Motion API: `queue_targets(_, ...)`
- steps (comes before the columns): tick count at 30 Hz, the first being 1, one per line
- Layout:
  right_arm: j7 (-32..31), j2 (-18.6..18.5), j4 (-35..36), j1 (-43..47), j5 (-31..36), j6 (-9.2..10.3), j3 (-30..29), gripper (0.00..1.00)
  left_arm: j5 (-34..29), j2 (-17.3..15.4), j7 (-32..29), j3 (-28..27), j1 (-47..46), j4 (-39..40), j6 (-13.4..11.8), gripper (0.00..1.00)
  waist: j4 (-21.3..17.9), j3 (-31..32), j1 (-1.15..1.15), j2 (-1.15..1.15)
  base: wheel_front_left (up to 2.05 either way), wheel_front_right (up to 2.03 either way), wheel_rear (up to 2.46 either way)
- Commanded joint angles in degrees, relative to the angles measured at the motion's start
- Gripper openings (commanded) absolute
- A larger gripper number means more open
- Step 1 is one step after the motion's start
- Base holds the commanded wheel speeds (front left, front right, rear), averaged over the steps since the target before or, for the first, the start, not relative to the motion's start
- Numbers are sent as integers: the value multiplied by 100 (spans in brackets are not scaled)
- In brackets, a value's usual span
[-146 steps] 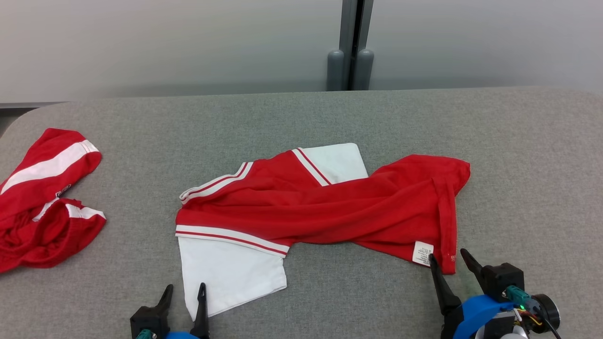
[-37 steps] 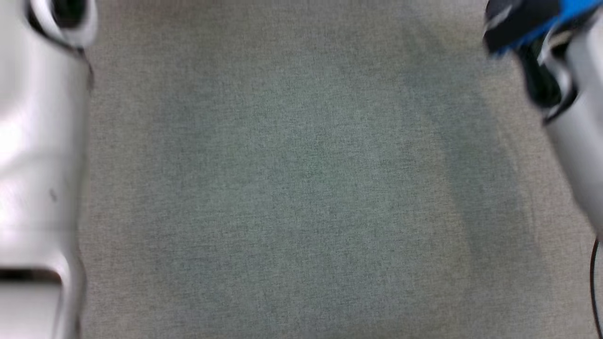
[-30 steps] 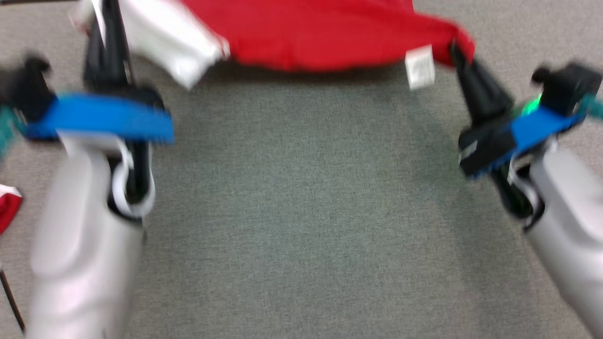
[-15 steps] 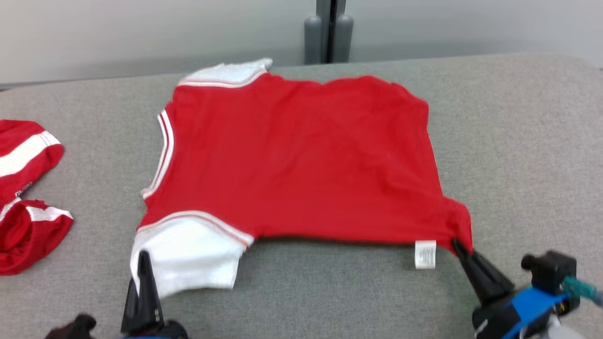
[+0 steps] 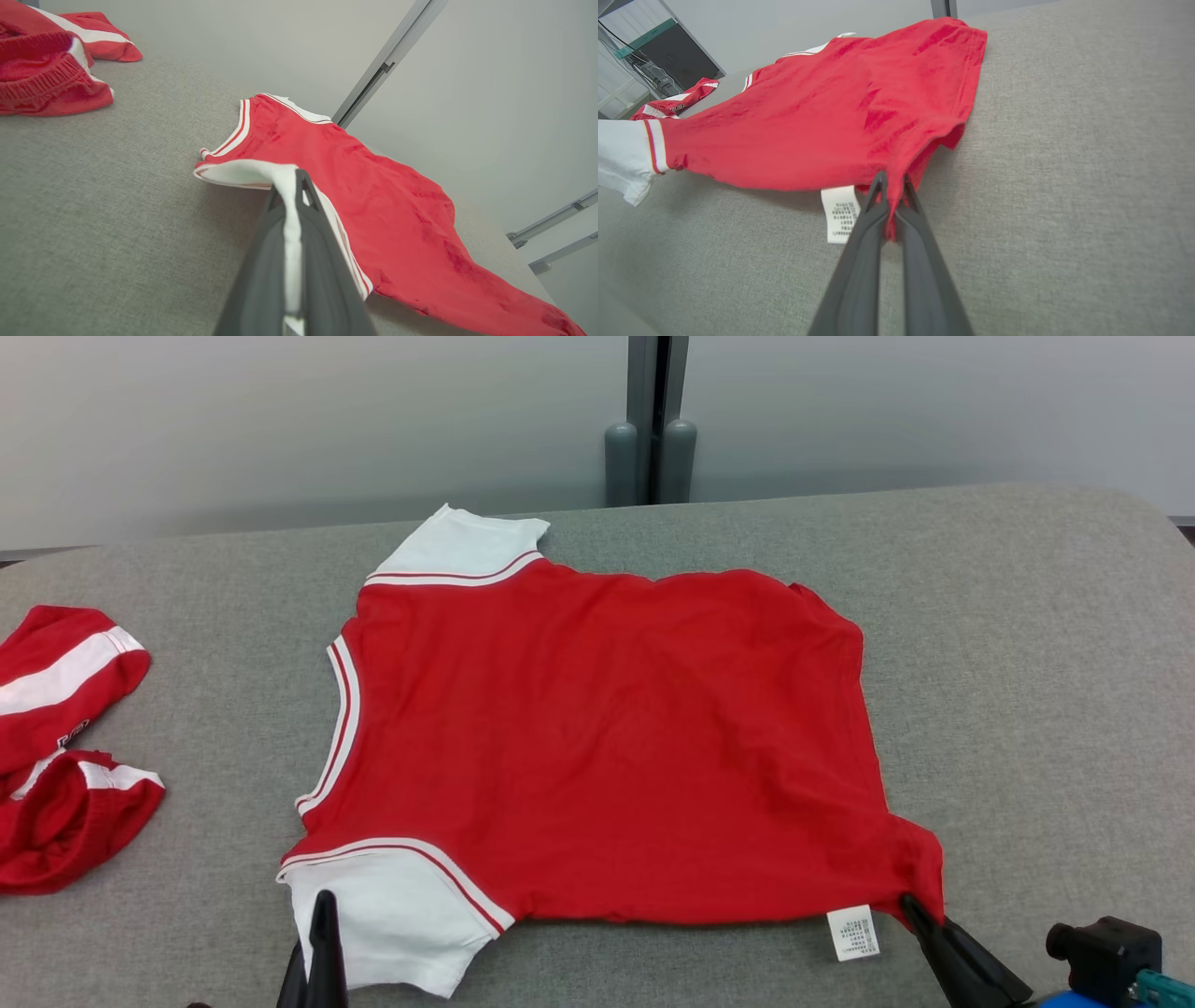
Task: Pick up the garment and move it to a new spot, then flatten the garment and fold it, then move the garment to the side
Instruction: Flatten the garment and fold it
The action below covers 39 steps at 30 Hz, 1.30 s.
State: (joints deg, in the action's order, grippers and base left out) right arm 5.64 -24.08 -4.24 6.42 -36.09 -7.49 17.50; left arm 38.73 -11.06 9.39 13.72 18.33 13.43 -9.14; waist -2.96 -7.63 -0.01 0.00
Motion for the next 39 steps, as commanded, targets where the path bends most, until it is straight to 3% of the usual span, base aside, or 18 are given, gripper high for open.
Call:
queue_targets(1,-73,71,72,63,72,-1,-54,0,-39,-64,-44,29,-191,-41,45,0,-6,-16,1,0,0,0,0)
queue_targets(14,-650,359,-35,-783,-49,-1,-268,0,-93,-392,-329,-8,-1558,-767,415,0,-110,-402,1,0,0,0,0)
queue_targets(32,-359,646,-1543,-2558,-111,-1,120,0,-223,-481,-339,77,-3755,-2841,882,0,-146,-1056,1,0,0,0,0)
queue_targets(33,-318,645,-1608,-2606,-94,-1,145,45,-245,-486,-326,96,-3813,-2965,900,0,-153,-1063,1,0,0,0,0)
queue_targets(34,-274,648,-1669,-2641,-80,-1,171,100,-290,-497,-281,102,-3870,-3073,902,9,-159,-1062,1,0,0,0,0)
queue_targets(35,-213,652,-1716,-2653,-72,-1,186,100,-317,-489,-205,96,-3917,-3160,901,100,-165,-1056,1,0,0,0,0)
queue_targets(39,92,527,-1720,-2467,87,-1,163,100,-351,-412,65,105,-3900,-3392,932,100,-146,-947,1,0,0,0,0)
